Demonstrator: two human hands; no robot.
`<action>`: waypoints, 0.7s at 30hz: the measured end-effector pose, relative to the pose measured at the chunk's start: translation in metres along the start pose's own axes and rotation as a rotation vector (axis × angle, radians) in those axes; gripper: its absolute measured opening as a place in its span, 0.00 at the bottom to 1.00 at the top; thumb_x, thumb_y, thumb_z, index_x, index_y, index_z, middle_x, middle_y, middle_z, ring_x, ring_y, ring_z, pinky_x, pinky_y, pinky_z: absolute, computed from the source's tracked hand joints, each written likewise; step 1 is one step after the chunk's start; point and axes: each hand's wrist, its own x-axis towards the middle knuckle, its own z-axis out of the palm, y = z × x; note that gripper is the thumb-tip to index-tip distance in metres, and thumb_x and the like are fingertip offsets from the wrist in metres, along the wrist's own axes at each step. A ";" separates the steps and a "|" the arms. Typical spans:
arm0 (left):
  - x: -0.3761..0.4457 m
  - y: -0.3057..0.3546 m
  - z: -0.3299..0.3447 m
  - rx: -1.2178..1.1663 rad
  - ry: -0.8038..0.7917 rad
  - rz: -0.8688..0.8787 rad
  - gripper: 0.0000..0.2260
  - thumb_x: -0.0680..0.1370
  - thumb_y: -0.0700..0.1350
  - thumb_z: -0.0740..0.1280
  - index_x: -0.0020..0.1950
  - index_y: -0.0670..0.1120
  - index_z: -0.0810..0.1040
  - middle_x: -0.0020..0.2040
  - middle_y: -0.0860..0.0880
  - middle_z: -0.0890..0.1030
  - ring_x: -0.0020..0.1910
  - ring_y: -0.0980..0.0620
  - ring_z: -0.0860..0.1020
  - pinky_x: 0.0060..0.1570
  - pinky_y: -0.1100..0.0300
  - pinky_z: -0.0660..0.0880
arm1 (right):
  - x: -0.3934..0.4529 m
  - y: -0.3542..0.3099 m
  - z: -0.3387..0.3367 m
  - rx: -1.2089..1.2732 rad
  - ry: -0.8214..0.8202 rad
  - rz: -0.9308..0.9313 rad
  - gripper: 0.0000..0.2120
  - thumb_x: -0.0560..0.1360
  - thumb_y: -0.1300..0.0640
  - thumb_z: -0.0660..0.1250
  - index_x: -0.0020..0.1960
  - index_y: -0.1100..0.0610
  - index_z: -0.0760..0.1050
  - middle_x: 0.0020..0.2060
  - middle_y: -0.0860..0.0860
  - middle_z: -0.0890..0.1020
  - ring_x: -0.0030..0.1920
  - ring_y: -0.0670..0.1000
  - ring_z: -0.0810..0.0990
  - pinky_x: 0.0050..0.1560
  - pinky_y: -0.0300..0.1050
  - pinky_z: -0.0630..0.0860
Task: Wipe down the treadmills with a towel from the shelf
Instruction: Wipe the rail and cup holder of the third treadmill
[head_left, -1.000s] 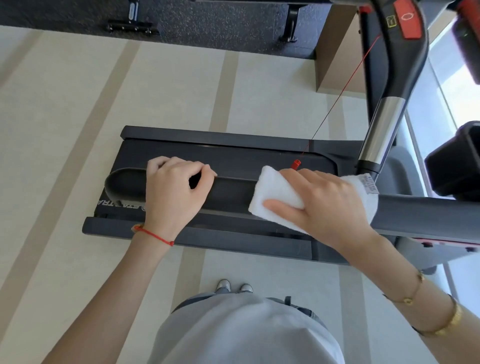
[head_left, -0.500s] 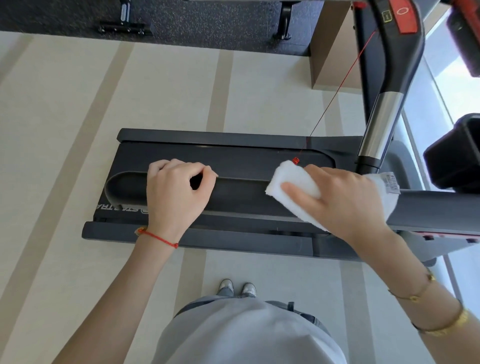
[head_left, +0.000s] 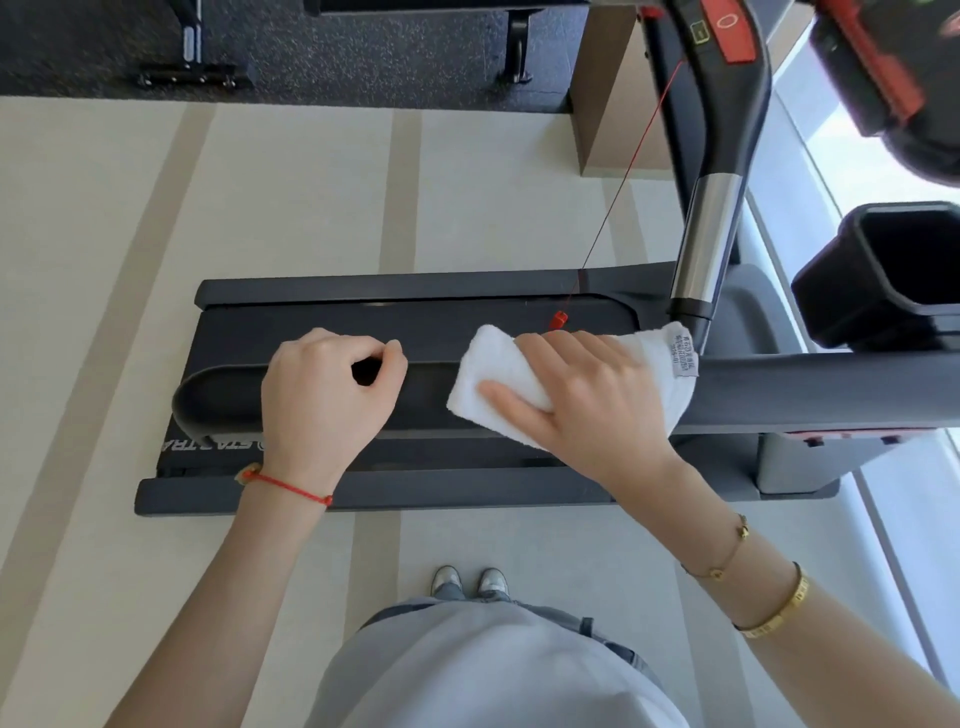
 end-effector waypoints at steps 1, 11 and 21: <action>-0.001 0.003 -0.001 -0.019 0.003 0.003 0.15 0.78 0.49 0.66 0.35 0.46 0.83 0.31 0.50 0.81 0.36 0.47 0.78 0.35 0.57 0.73 | -0.003 0.006 -0.002 -0.016 0.010 0.000 0.22 0.78 0.40 0.61 0.37 0.57 0.75 0.27 0.50 0.71 0.29 0.52 0.67 0.32 0.44 0.66; -0.004 0.062 0.025 -0.088 -0.106 0.133 0.11 0.78 0.52 0.67 0.39 0.50 0.84 0.36 0.55 0.83 0.39 0.52 0.79 0.38 0.57 0.75 | -0.049 0.095 -0.038 -0.149 0.089 0.022 0.18 0.77 0.45 0.65 0.47 0.61 0.80 0.40 0.53 0.82 0.38 0.55 0.78 0.42 0.47 0.72; -0.010 0.161 0.071 -0.172 -0.122 0.227 0.13 0.79 0.53 0.65 0.41 0.51 0.85 0.38 0.56 0.84 0.37 0.56 0.80 0.34 0.62 0.75 | -0.077 0.176 -0.072 -0.170 0.105 0.035 0.17 0.78 0.46 0.64 0.46 0.61 0.80 0.39 0.53 0.82 0.39 0.55 0.79 0.42 0.47 0.72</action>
